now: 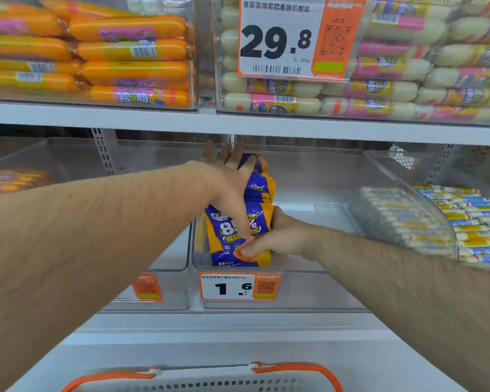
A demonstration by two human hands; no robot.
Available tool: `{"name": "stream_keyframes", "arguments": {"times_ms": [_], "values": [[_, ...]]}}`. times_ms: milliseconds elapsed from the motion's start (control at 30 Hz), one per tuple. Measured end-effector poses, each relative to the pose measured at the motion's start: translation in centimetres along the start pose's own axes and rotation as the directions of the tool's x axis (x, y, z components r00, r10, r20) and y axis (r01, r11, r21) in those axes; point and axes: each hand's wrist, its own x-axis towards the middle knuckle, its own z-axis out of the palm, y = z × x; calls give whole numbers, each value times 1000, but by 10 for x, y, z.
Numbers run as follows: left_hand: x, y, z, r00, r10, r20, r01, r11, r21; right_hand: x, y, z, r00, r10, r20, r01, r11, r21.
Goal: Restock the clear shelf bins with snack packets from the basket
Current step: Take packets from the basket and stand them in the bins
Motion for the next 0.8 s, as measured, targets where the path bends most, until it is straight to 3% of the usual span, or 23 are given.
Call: {"name": "stream_keyframes", "arguments": {"times_ms": [300,533,800], "values": [[-1,0,3,993,108,46,-111,992,67,-27,-17,5,991,-36,128,65,971,-230],[-8,4,10,992,127,-5,-125,981,145,-19,-14,2,998,-49,41,56,979,-194],[-8,-3,9,988,150,-28,-149,987,58,-23,-15,-1,994,12,109,-1,995,-97]]}}
